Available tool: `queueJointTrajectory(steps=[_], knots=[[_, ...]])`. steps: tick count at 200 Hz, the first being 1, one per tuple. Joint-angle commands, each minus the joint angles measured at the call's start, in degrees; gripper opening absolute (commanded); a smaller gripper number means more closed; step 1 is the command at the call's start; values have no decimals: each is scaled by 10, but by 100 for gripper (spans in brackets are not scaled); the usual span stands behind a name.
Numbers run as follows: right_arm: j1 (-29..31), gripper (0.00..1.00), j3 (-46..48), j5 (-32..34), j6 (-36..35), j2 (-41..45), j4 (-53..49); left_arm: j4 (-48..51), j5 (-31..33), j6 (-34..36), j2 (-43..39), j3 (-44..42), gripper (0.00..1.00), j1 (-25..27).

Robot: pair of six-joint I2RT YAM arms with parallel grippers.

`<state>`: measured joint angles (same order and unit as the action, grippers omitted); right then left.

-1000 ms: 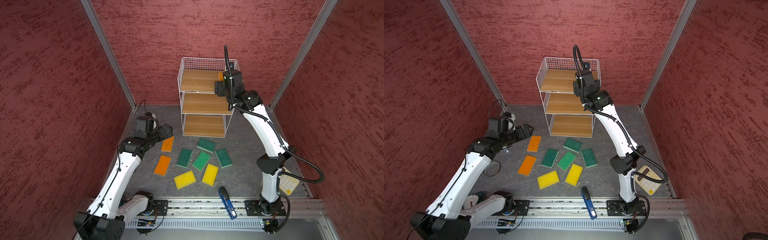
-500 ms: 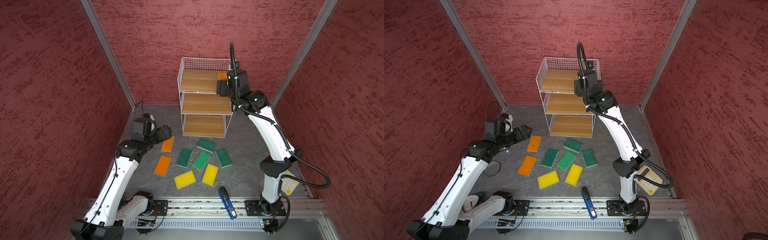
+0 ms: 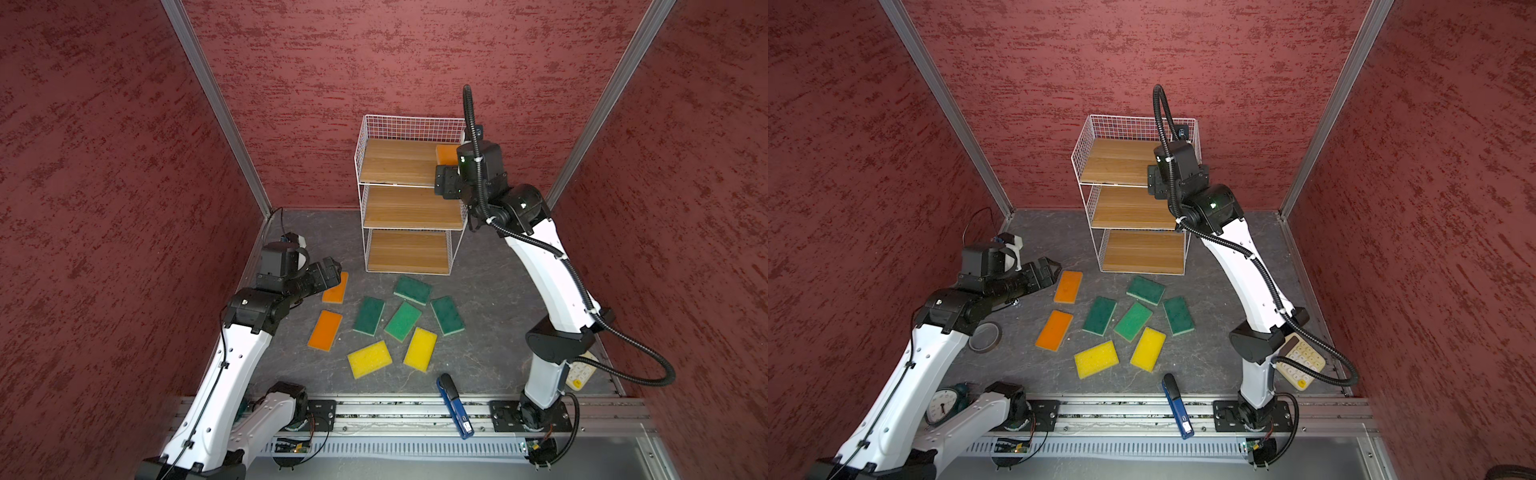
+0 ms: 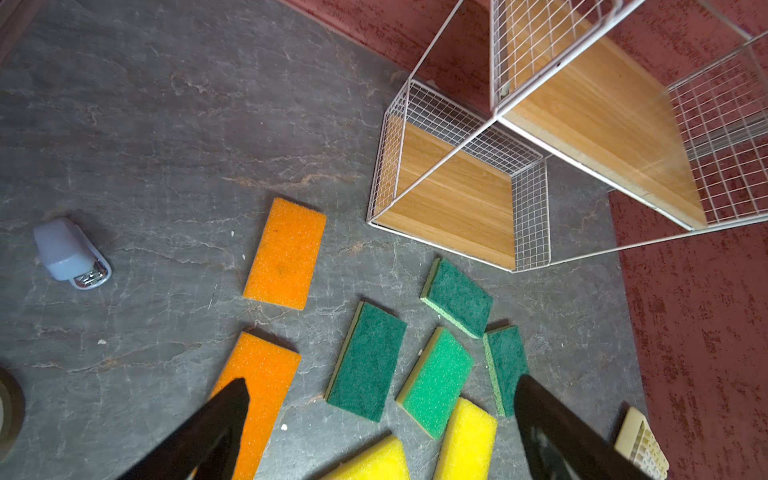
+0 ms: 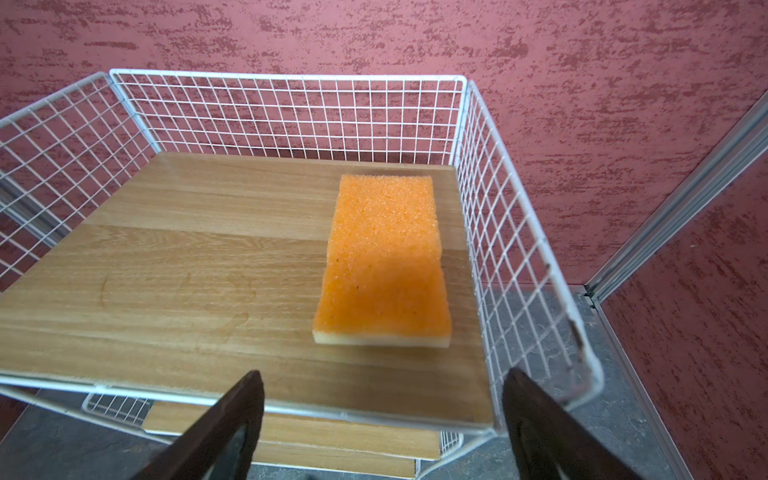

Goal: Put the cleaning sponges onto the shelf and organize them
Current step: 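Withdraw the right gripper from the top shelf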

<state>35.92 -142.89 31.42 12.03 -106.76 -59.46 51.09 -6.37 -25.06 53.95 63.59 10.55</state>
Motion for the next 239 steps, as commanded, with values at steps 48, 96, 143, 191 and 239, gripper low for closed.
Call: queueJointTrajectory(steps=[48, 96, 143, 191, 239], knots=[[7, 92, 54, -90, 34, 97, -69, 98, -8, 18, -30, -5, 100, -1], [7, 94, 389, -132, 81, 305, 67, 140, -4, -9, -68, -35, 100, 26], [7, 98, 588, -114, 113, 412, 89, 155, 40, -49, -81, -59, 100, 115], [7, 99, 728, -122, 146, 472, 138, 133, 83, -48, -59, -80, 100, 199], [6, 98, 785, -161, 160, 434, 181, 68, 136, -74, -12, -149, 100, 290]])
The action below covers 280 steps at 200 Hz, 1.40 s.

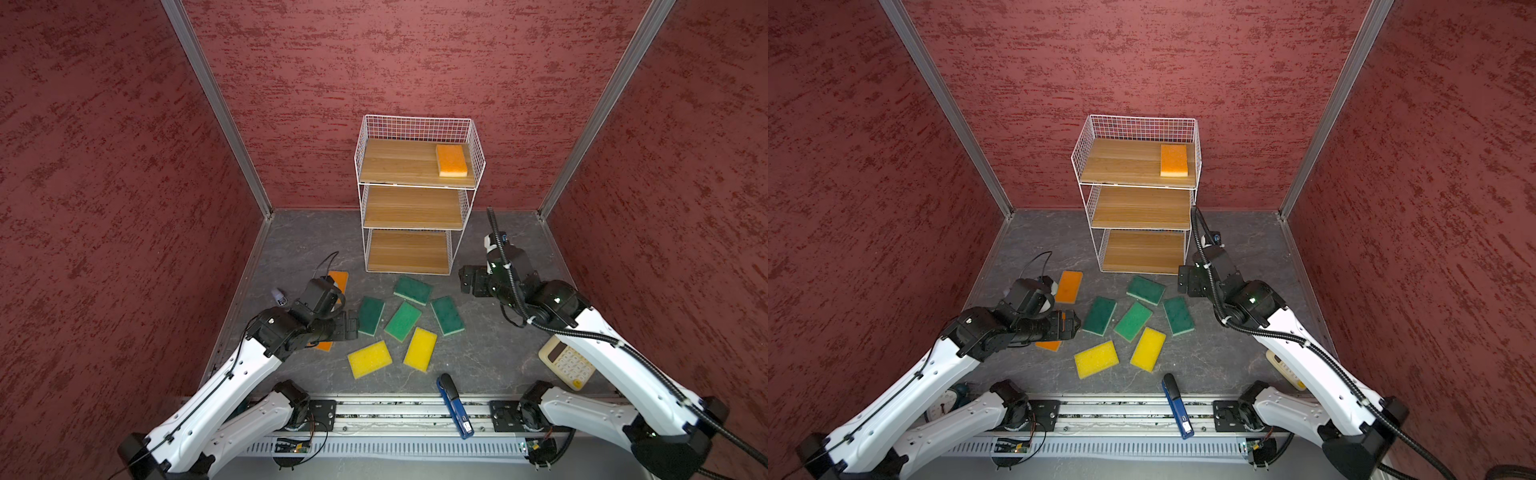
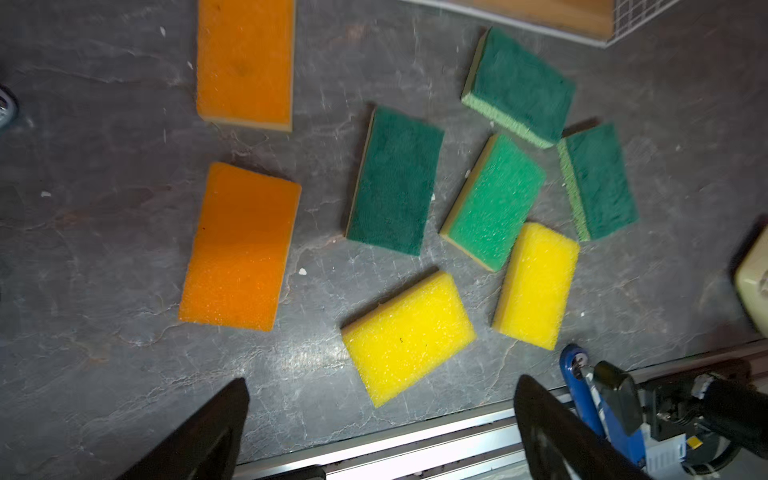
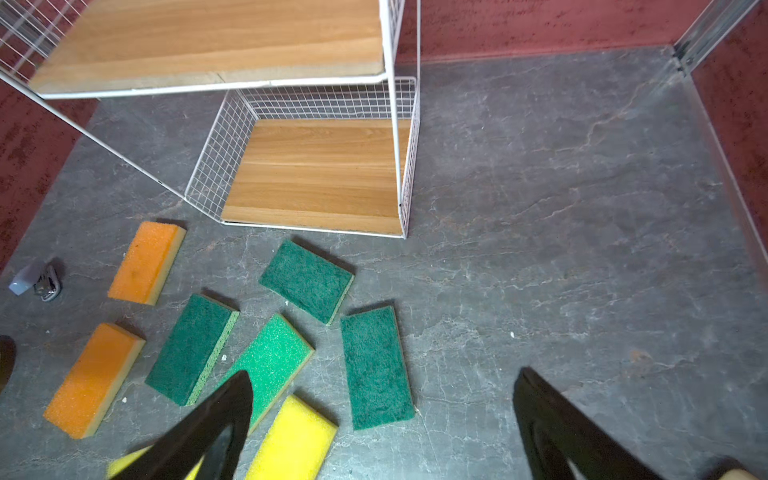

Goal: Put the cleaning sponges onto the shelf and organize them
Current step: 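Withdraw the right gripper from the top shelf, then lower the left gripper onto the dark green scouring sponge and close it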

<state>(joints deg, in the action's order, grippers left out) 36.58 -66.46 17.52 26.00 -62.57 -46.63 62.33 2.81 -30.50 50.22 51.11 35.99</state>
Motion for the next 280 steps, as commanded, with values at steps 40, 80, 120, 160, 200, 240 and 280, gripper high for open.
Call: queueJointTrajectory(steps=[40, 80, 120, 160, 200, 240, 280], knots=[[-27, 99, 51, -45, 5, 1, 80, -62, 77, -47, 95, -30, 100, 97], [-62, 99, 69, -82, -4, -7, 61, -75, 88, -92, 123, -67, 100, 160], [-91, 99, 103, -121, -13, 4, 77, -94, 79, -130, 122, -96, 99, 210], [-108, 99, 120, -122, -19, 10, 91, -115, 105, -145, 128, -93, 100, 221], [-119, 99, 142, -136, -8, 12, 107, -128, 100, -68, 181, -64, 100, 160], [-124, 99, 146, -134, -10, 17, 99, -160, 91, 1, 242, -43, 100, 110], [-134, 99, 130, -124, -19, 4, 88, -208, 73, 40, 307, -24, 100, 90]])
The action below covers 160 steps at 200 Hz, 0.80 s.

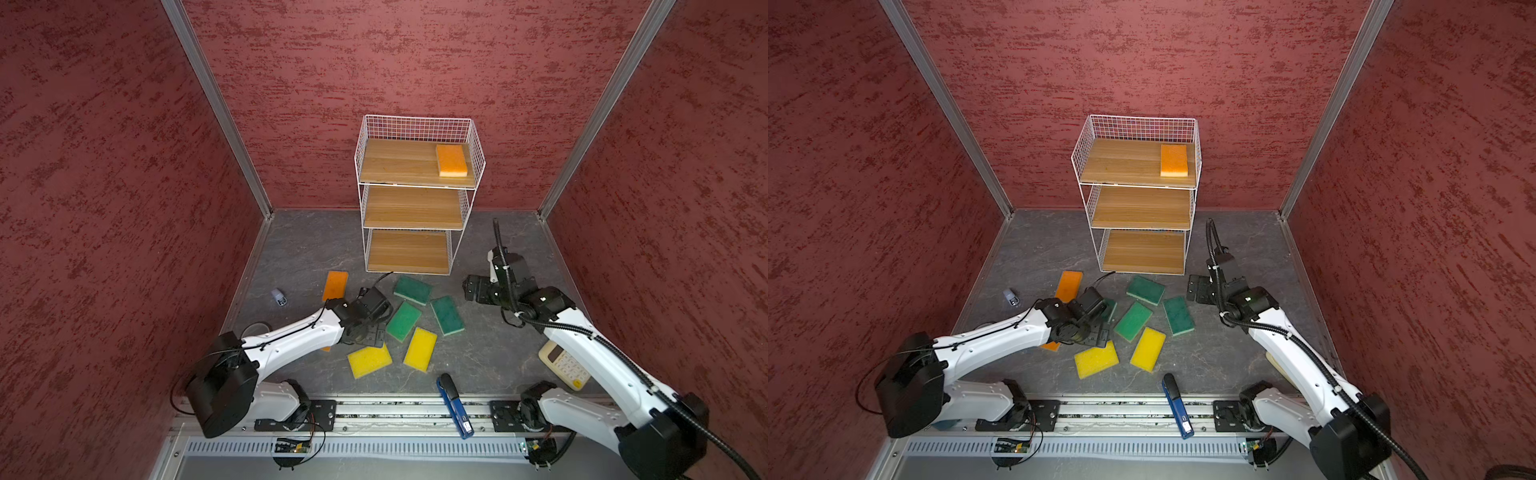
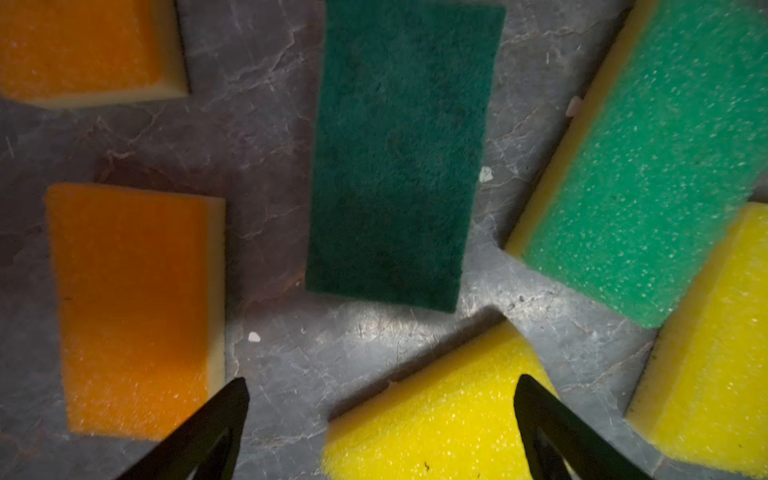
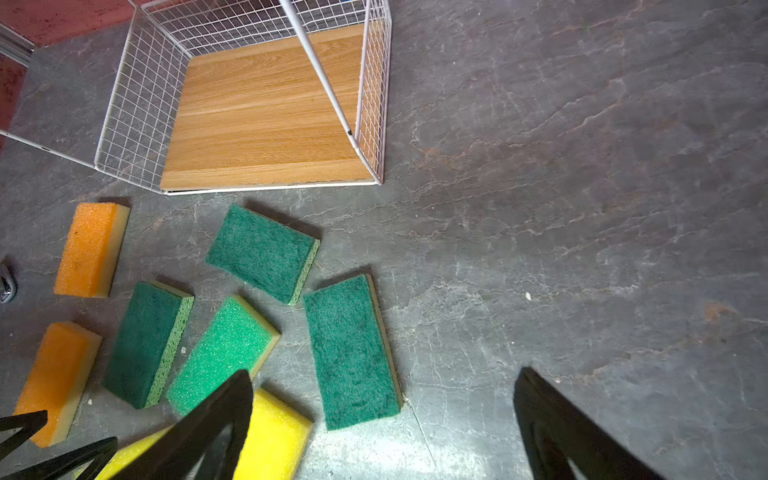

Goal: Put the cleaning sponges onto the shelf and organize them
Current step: 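Lower the left gripper onto the dark green scouring sponge and close it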

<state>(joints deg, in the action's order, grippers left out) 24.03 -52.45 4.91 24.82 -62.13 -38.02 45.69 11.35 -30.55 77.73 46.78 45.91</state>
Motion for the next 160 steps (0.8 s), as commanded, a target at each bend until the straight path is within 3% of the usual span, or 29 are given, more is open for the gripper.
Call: queueJointTrajectory(steps=[1, 45, 88, 160], knots=[[-9, 99, -11, 2, -7, -1, 2, -43, -12, 41, 34, 19, 100, -10], [-20, 99, -17, -4, -11, -7, -1, -64, -17, 47, 97, 42, 100, -28], [-28, 99, -17, -9, -13, -10, -4, -91, -34, 53, 108, 32, 98, -54], [-34, 99, -19, -17, -8, -19, 0, -97, -27, 63, 127, 24, 97, -56]])
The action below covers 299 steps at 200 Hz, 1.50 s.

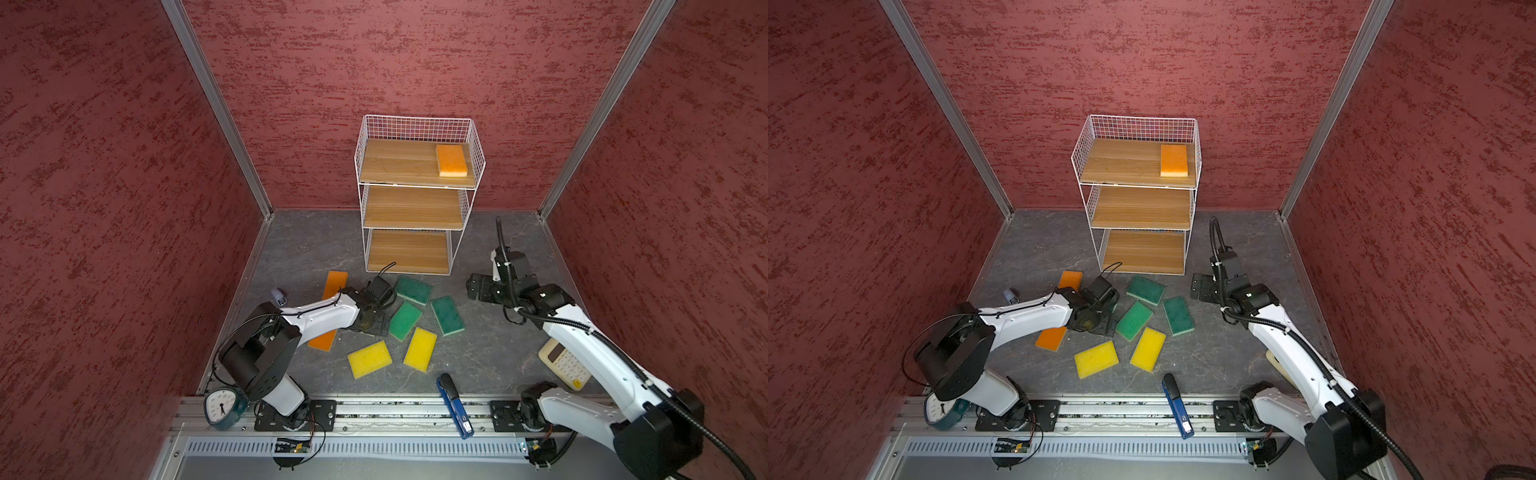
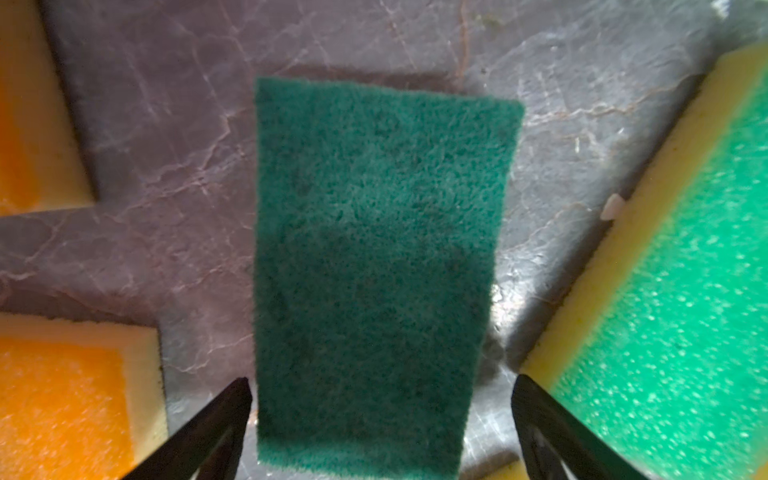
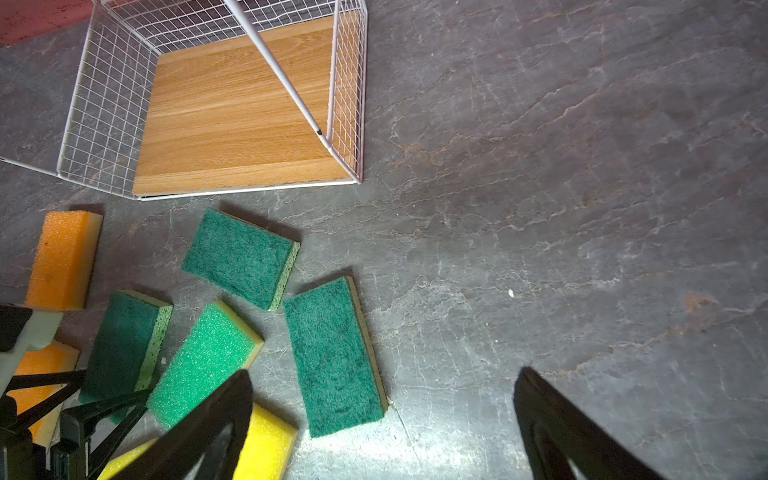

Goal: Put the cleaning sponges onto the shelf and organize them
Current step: 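Lower the left gripper onto the dark green scouring sponge and close it, then lift the dark green sponge with the left gripper up to the top shelf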

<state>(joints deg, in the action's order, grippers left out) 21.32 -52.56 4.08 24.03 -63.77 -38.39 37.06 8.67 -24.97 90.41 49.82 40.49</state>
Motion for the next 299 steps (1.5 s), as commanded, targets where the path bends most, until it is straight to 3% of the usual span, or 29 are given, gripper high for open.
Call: queueJointTrajectory(steps=[1, 93, 143, 229, 299], knots=[[-6, 99, -18, -8, 0, -2, 4, -11, 0, 7, 1, -7, 97, -2], [-11, 99, -23, -18, -1, -6, 6, -41, 14, 2, 18, -27, 89, -4], [-12, 99, -28, -21, 0, -7, 4, -25, 11, -8, 25, -24, 78, -3], [-14, 99, -19, -25, -3, 14, 8, 41, 31, -27, 8, 9, 62, -4], [-15, 98, -29, -28, -9, 10, 10, 127, 46, -9, -54, 79, 61, -3]])
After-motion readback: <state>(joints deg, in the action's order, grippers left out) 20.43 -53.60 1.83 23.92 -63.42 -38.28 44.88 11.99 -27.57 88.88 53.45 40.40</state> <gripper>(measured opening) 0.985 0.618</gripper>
